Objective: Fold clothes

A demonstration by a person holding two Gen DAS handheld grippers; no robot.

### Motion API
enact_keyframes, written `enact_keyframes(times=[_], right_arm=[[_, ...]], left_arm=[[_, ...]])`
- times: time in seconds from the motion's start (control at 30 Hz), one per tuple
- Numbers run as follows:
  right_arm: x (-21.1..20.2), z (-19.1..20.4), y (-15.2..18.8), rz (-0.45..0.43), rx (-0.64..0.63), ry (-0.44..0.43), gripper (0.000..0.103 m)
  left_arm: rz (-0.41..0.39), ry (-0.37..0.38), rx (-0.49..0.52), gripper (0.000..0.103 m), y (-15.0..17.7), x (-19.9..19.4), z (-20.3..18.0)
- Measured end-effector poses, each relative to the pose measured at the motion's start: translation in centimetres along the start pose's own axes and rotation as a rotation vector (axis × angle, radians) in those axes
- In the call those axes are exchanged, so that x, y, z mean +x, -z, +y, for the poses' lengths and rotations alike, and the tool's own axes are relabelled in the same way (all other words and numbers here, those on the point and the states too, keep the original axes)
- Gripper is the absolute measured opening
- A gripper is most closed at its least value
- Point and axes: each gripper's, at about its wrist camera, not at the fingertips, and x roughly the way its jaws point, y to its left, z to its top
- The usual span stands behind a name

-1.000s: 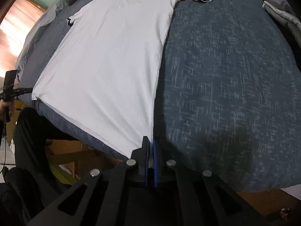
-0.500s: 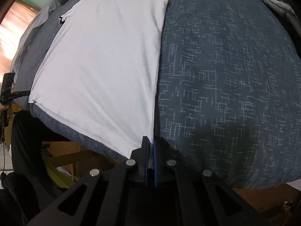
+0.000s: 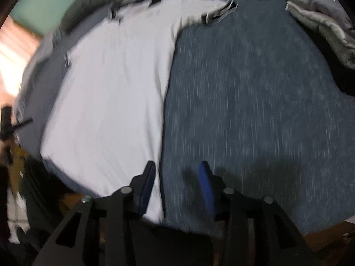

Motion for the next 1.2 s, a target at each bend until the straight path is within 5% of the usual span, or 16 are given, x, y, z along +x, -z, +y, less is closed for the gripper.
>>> enact_keyframes(times=[0.23,0.53,1.0,1.2], right_arm=[[-0.4,-1.1,-5.4,-0.226,0.186,-0.117,0.058],[2.5,-2.7,-14.9,-0.367,0.357,-0.163,0.069],[7.0,-7.1,-24.0,-0.429,0.431,-0.101,0.069],[8.4,-6.8,-29.2,-0.450,0.338,-0.051,0.069]], left_arm=[[-0.098,0.016,-0.003,0.018,-4.6,1.8,-2.3],[-0.166,0.026,-0.029,0.020,-8.4,7.0,-3.9],[-0.225,0.041,0.010,0.022,-12.8,13.6,-4.9],[-0.216,0.024,0.024,0.022,-14.1,16.1,-4.2]])
